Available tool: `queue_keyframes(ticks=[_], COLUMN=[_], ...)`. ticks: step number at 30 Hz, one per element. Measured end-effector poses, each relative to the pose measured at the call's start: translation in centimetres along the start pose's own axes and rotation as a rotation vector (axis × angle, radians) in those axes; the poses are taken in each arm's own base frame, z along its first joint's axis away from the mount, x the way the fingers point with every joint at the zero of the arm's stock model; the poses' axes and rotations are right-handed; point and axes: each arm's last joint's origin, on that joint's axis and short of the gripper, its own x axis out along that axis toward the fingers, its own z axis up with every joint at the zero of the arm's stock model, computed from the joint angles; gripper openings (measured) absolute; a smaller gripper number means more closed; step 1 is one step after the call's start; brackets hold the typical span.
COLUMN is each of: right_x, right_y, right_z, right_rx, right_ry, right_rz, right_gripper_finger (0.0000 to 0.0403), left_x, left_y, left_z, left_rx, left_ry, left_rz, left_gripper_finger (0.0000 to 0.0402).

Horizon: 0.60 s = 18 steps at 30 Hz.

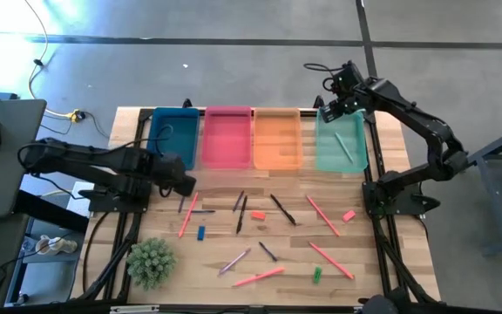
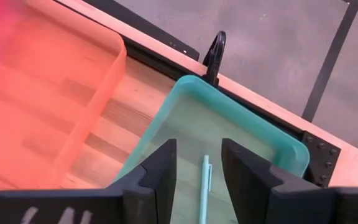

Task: Sort crayons/erasers/pens/pencils in bins
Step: Put the blue crayon into the blue bin

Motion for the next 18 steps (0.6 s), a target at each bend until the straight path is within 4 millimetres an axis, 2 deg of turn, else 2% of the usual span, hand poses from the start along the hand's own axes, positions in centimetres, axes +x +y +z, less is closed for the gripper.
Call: queue_keyframes(ticks=[18], right_x=[-0.1], right_y=[0.0], right_z=[0.1], right_rx=[-0.042], right_ry=[-0.003], right_rz=[0.002], right_gripper_finger=[0.0117], left_x=[5.1], left_y=[-2.3], left_z=[-1.5], left_rx=[-0.086], left_ry=[0.122], left_rz=[0.265], left_gripper_finger=[0.0131])
